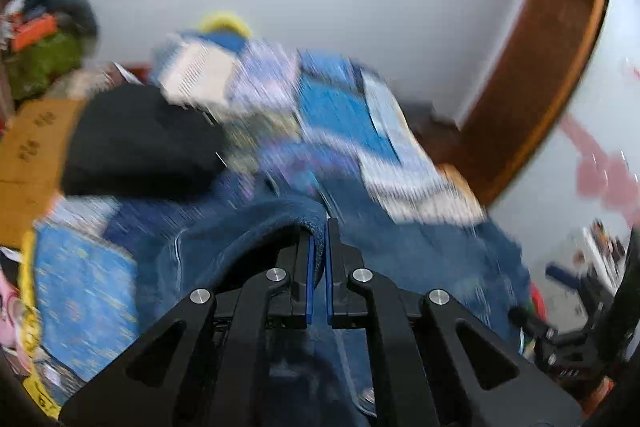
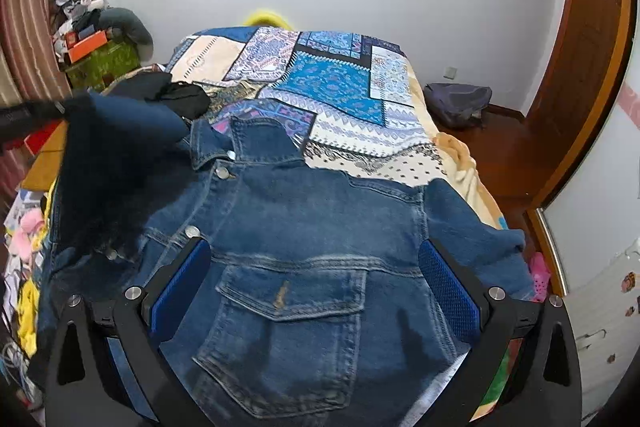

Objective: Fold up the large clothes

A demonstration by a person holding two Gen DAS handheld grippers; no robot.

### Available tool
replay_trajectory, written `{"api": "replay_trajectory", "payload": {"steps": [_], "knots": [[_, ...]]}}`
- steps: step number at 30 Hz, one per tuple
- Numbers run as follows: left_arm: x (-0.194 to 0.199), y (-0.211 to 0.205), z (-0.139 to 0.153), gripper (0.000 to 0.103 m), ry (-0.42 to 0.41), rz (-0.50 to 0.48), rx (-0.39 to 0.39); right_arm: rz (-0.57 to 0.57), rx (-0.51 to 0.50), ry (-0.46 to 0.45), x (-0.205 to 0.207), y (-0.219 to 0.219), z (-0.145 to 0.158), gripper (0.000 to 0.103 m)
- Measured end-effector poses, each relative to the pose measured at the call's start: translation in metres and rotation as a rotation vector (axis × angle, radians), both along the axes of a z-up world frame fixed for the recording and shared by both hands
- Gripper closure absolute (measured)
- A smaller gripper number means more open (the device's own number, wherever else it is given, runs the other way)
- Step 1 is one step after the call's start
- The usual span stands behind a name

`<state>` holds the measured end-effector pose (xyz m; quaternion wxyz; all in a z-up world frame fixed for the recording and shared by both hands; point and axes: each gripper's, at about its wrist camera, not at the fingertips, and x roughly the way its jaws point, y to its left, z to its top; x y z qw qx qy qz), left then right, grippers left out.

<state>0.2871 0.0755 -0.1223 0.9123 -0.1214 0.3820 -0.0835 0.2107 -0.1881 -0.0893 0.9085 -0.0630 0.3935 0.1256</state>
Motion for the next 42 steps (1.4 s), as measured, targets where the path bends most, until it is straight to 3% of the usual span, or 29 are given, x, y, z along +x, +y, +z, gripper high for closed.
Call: {"api": "replay_trajectory", "payload": {"steps": [3, 7, 13, 17, 18, 20, 24, 28, 34, 42], "knots": [[0.001, -0.031, -0.039, 0.1, 0.115, -0.092, 0.021, -0.004, -0.009, 0.014, -0.001, -0.008, -0.006, 0.0], [-0.008, -0.066, -0.073, 0.1, 0.206, -0.17, 0.115, -0.021, -0.008, 0.029, -0.003, -0.017, -0.012, 0.0], [-0.017, -0.079, -0.091, 0.095, 0.27, -0.203, 0.169, -0.03, 0.025, 0.04, -0.005, -0.022, -0.012, 0.0], [-0.028, -0.076, -0.078, 0.065, 0.233, -0.214, 0.192, -0.009, 0.022, 0.031, -0.005, -0.016, -0.007, 0.0], [-0.032, -0.072, -0.071, 0.055, 0.204, -0.204, 0.199, 0.001, 0.02, 0.027, -0.005, -0.013, -0.005, 0.0], [-0.043, -0.059, -0.053, 0.045, 0.143, -0.17, 0.217, 0.025, 0.02, 0.023, -0.004, -0.007, -0.001, 0.0], [-0.056, -0.023, -0.025, 0.034, 0.063, -0.082, 0.24, 0.086, 0.037, 0.023, 0.001, 0.013, 0.006, 0.0], [-0.067, 0.031, -0.01, 0.032, 0.024, 0.041, 0.243, 0.178, 0.031, 0.032, 0.008, 0.045, 0.011, 0.0], [-0.079, 0.09, -0.018, 0.032, 0.047, 0.177, 0.277, 0.354, -0.033, 0.041, 0.012, 0.108, 0.01, 0.0], [-0.097, 0.136, -0.046, 0.032, 0.102, 0.272, 0.232, 0.561, -0.116, 0.163, 0.019, 0.194, -0.029, 0.0]]}}
